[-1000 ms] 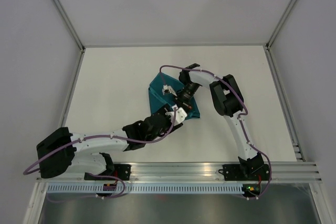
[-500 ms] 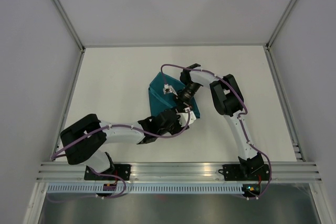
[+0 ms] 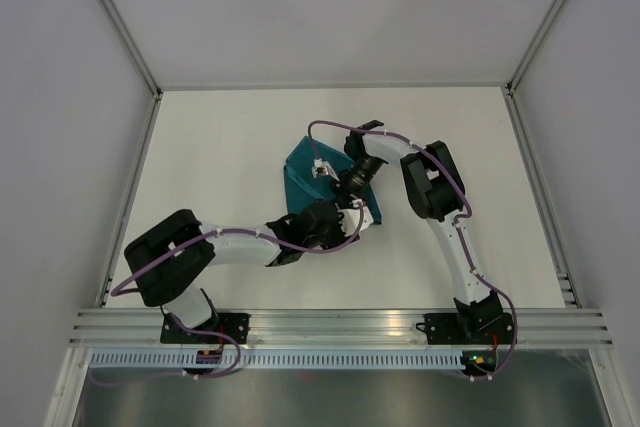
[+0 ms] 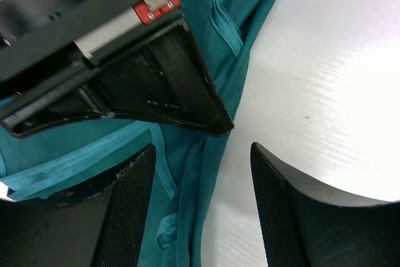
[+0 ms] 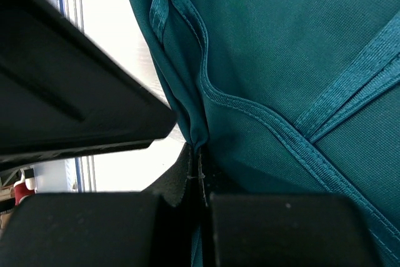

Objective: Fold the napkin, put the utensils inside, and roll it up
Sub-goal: Roll the napkin with the utensil

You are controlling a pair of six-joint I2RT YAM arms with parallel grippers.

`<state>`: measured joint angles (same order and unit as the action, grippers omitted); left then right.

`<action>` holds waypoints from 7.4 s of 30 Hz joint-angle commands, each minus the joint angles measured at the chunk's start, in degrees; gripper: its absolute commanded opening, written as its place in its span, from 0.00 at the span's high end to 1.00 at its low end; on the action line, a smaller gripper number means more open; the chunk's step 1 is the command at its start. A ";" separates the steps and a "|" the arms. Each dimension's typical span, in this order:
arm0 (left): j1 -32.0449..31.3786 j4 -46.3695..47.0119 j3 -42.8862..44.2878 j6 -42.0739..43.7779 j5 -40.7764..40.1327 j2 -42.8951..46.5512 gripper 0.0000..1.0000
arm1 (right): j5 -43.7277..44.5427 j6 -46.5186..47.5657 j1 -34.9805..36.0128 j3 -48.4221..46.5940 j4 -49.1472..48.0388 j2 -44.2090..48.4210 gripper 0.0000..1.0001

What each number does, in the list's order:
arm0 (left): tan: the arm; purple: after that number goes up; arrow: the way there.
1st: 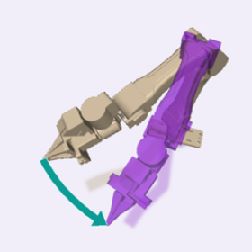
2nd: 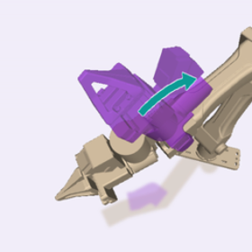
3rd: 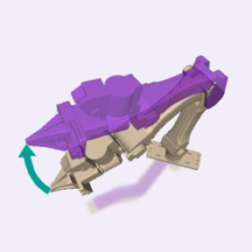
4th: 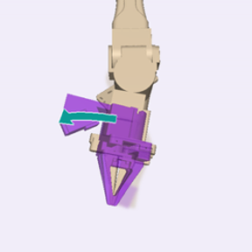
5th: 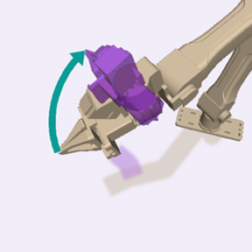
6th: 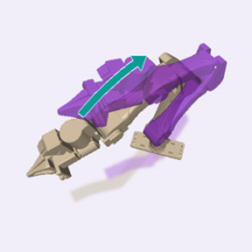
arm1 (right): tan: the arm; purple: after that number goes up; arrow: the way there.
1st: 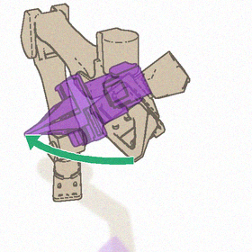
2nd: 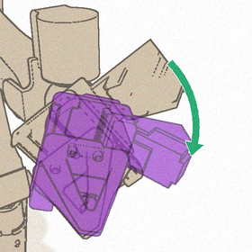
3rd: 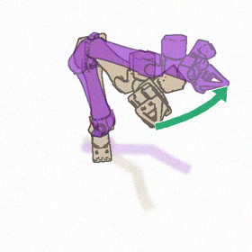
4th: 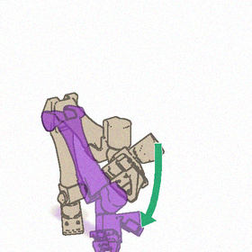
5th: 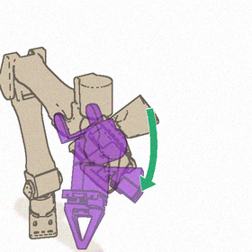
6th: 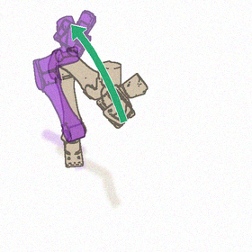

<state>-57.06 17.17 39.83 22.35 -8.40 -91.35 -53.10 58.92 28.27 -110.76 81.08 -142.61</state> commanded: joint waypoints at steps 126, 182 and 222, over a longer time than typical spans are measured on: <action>23.92 -18.13 17.29 -24.46 67.03 -20.27 0.95 | 39.92 -4.77 19.89 71.21 -78.36 52.87 0.80; -11.31 -1.25 -2.84 -1.26 -24.91 25.80 0.51 | 10.39 0.15 4.51 14.88 -10.86 8.49 1.00; -6.84 -0.21 -0.81 -1.08 -6.27 -3.92 0.46 | 7.66 0.06 2.14 6.52 -3.83 1.45 0.99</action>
<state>-64.55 15.49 38.41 19.64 -16.23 -93.76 -48.77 55.81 30.94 -103.22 80.79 -138.80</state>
